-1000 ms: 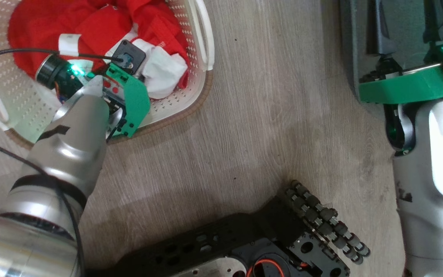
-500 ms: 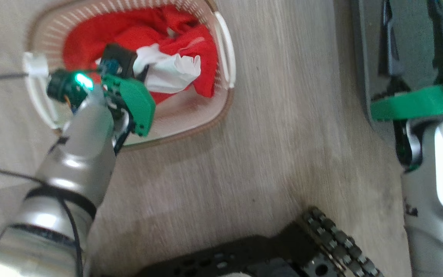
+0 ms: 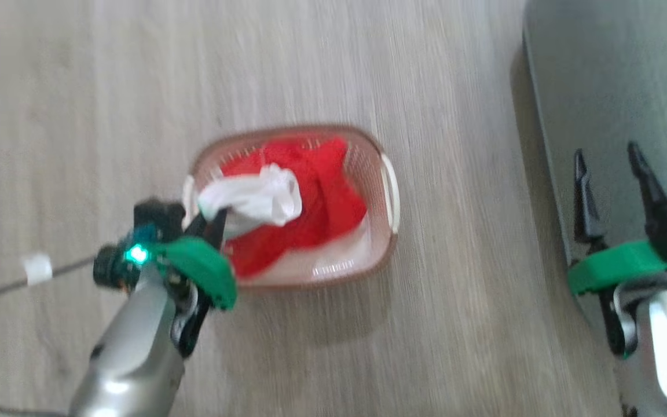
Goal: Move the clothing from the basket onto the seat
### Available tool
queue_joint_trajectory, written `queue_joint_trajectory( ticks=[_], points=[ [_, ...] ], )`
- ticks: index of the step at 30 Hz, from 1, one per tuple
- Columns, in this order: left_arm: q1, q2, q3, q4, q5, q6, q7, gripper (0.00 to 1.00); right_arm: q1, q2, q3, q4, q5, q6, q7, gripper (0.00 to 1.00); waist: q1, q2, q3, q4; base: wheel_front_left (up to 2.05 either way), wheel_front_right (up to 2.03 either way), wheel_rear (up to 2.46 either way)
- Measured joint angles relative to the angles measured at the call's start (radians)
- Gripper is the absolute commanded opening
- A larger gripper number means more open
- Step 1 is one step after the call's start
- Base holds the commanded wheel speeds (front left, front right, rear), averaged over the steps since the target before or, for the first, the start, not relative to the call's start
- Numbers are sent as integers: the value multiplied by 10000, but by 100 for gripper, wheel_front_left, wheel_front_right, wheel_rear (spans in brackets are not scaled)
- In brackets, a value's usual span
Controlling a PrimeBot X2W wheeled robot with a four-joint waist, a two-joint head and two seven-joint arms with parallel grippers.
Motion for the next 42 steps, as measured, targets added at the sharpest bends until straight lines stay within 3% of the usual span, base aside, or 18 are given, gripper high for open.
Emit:
queue_joint_trajectory(
  ticks=[10,15,42],
  points=[
    [2230,416,863,-1998,-374,604,2,0,1431,2,86,462,-15,0,0,100,0,0,-2810,527,0,0,0],
    [2863,629,1081,-2483,-552,872,4,0,1856,4,140,489,-15,0,0,100,0,0,-3688,551,0,0,0],
    [3342,779,991,-3346,-658,1181,328,0,1861,-121,353,598,-15,0,2,100,1,0,-4085,231,0,0,0]
  ],
)
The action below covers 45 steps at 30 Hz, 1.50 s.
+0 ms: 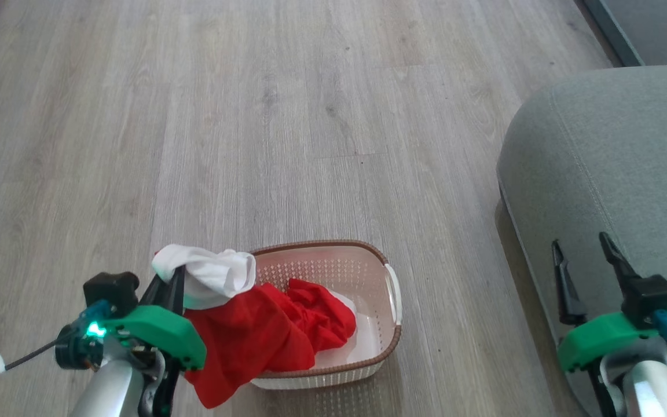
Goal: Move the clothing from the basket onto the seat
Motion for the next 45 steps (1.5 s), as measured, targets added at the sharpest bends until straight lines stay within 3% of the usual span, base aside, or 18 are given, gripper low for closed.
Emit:
queue_joint_trajectory(
  ticks=[6,8,9,11,18,27,33,36,37,44,45],
  points=[
    [-12,35,-257,-249,-94,-259,111,0,-24,-215,1043,-31,-236,0,0,100,0,0,51,127,0,0,0],
    [-30,35,-485,-407,-100,-426,240,0,-117,-318,2132,-23,-230,0,0,100,1,0,64,164,0,0,0],
    [-125,31,-736,-591,-79,-573,414,0,-415,-453,3549,109,-171,2,0,100,1,0,77,197,0,0,0],
    [-338,8,-995,-819,-33,-690,579,0,-947,-635,4911,418,6,2,0,100,1,0,88,242,0,0,0],
    [-1124,-351,-2104,-1406,240,-1070,1089,0,-3152,-1129,7904,1104,976,2,-2,100,1,0,124,510,0,0,0],
    [-1265,-594,-3597,-1841,159,-1390,1348,0,-4407,-1175,9582,1791,1887,2,-2,100,1,0,163,833,0,0,0],
    [-1386,-433,-4364,-1927,-332,-1396,1346,0,-4570,-1181,10169,2119,2483,2,-2,100,1,0,152,898,0,0,0],
    [-1476,-290,-4658,-1935,-581,-1396,1336,0,-4571,-1183,10314,2339,2861,2,-2,16,1,0,138,900,0,0,0],
    [-1478,-265,-4723,-1937,-656,-1396,1331,0,-4572,-1187,10368,2405,2968,2,-2,0,1,0,132,893,0,0,0],
    [-1500,-65,-4980,-1923,-1106,-1471,1149,0,-4617,-1256,10487,2591,3417,2,-2,0,1,0,109,771,0,0,0],
    [-1520,-59,-4976,-1893,-1124,-1471,1068,19,-4650,-1266,10483,2591,3444,2,-2,0,1,0,105,742,0,0,0]
  ],
)
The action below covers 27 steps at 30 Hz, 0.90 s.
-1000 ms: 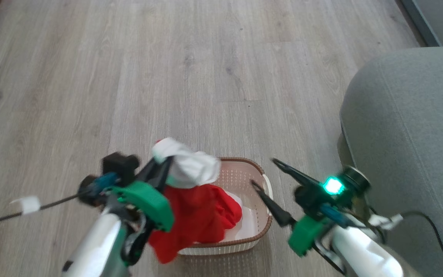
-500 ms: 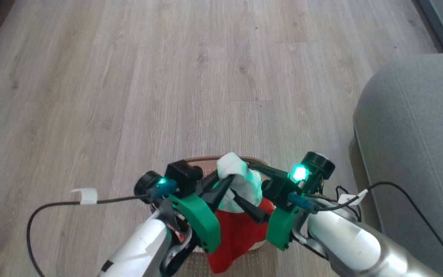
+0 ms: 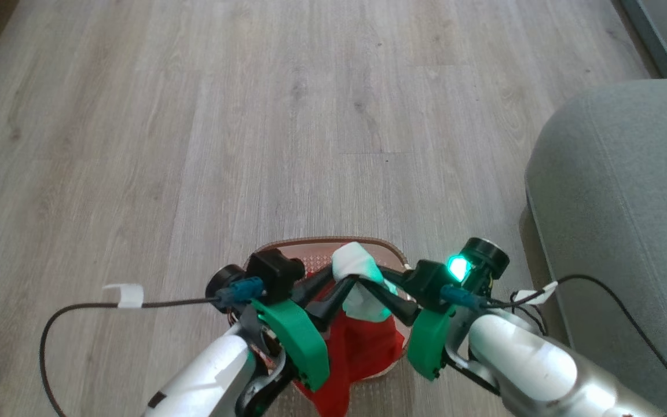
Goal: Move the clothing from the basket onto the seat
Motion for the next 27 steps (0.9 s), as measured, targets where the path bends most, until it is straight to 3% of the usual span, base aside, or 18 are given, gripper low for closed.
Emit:
queue_joint_trajectory(
  ticks=[3,13,21,27],
  points=[
    [-49,29,71,138,-36,2,-284,100,-105,-67,-75,71,40,0,2,0,0,0,1,-142,0,0,0],
    [-90,-27,165,993,92,107,-1145,100,-426,-623,-1425,-422,-79,0,2,0,0,0,88,-1513,0,0,0],
    [175,-656,-150,1315,201,92,-1333,100,-475,-1172,-2406,-949,-324,0,2,0,0,0,232,-3133,0,0,0],
    [183,-780,-389,1453,280,79,-1396,100,-349,-1398,-3062,-1137,-460,0,2,0,0,0,358,-4030,0,0,0]
  ],
)
